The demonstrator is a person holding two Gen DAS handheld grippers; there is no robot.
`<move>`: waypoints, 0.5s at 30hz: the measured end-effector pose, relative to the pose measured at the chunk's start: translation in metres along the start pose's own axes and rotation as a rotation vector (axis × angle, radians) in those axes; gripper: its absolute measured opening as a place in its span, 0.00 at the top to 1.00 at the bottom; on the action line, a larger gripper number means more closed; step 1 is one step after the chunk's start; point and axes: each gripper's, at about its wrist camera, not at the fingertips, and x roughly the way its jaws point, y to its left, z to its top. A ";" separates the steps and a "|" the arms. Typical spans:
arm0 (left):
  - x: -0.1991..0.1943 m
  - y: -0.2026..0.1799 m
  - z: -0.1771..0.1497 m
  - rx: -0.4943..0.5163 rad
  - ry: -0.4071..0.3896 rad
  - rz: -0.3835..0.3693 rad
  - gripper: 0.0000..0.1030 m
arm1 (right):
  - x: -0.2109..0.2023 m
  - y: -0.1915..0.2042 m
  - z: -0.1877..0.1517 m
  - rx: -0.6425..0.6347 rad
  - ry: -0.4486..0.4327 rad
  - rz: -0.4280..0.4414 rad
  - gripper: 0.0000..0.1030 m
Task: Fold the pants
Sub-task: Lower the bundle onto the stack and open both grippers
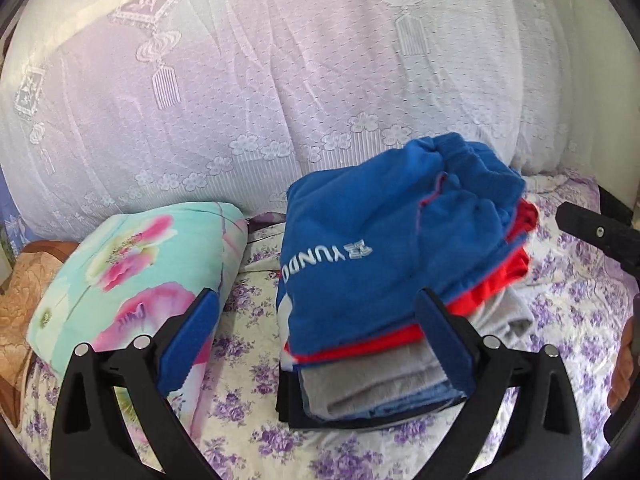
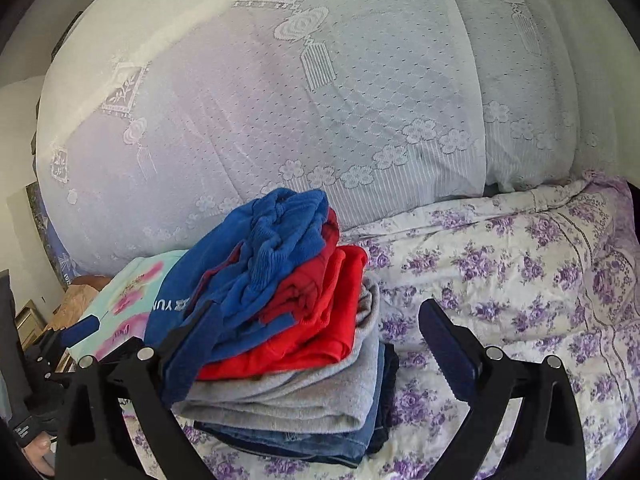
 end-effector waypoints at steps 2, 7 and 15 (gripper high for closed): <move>-0.017 -0.006 -0.014 0.033 -0.022 0.016 0.05 | -0.010 -0.002 -0.014 0.037 0.005 0.034 0.04; -0.059 -0.014 -0.057 0.071 -0.062 0.044 0.05 | -0.041 -0.008 -0.056 0.145 0.026 0.083 0.04; -0.111 -0.018 -0.114 0.064 -0.072 0.124 0.05 | -0.110 0.018 -0.110 0.047 -0.083 -0.022 0.04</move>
